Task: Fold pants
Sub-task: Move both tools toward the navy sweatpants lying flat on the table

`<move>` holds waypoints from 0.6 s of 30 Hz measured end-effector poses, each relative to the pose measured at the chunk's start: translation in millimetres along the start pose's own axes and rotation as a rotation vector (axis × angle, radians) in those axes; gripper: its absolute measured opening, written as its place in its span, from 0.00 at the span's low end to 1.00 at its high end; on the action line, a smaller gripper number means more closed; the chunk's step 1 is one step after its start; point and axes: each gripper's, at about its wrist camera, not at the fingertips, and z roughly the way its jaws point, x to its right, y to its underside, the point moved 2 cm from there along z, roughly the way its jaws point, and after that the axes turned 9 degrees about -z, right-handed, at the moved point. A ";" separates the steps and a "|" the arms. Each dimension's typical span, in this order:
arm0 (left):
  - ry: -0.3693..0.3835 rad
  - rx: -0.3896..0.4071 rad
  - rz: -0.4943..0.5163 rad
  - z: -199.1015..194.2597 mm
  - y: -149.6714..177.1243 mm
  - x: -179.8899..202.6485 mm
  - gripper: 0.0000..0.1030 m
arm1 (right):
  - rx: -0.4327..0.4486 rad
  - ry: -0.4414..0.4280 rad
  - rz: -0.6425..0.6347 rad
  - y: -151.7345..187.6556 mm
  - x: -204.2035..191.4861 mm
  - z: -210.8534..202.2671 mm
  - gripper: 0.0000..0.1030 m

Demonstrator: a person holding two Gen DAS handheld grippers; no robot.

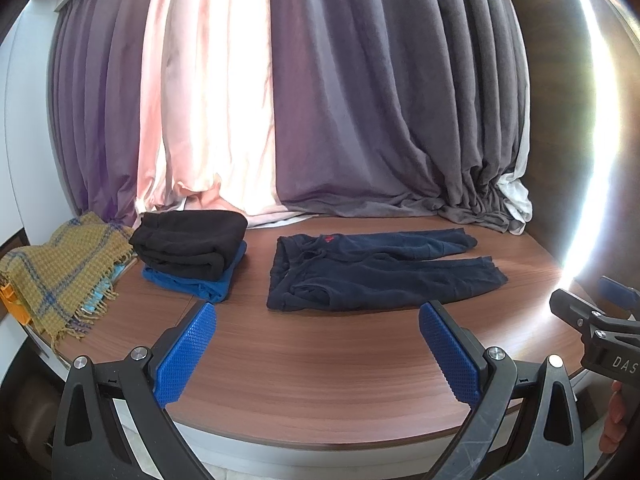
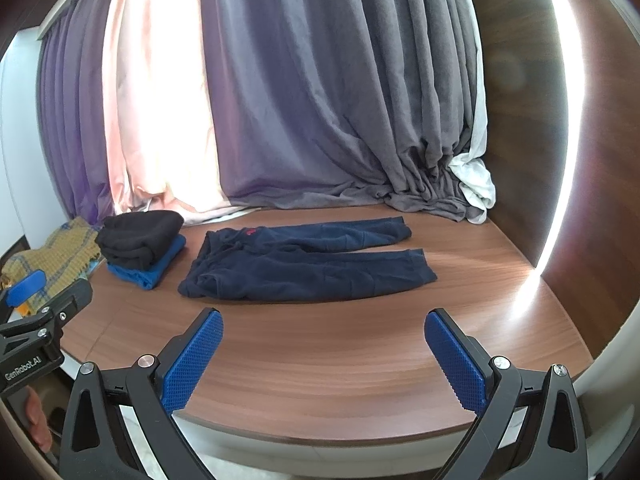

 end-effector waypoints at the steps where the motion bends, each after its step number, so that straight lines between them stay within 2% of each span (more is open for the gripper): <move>1: -0.002 -0.006 0.001 3.8 -0.4 -1.3 1.00 | -0.006 -0.001 0.001 -0.2 -0.9 3.5 0.99; 9: -0.004 -0.051 0.013 46.1 -7.4 -16.8 1.00 | -0.042 0.013 0.011 -6.7 -8.3 35.9 0.99; 18: 0.017 -0.103 0.053 104.1 -14.8 -33.3 1.00 | -0.103 0.029 0.022 -17.3 -21.7 90.6 0.99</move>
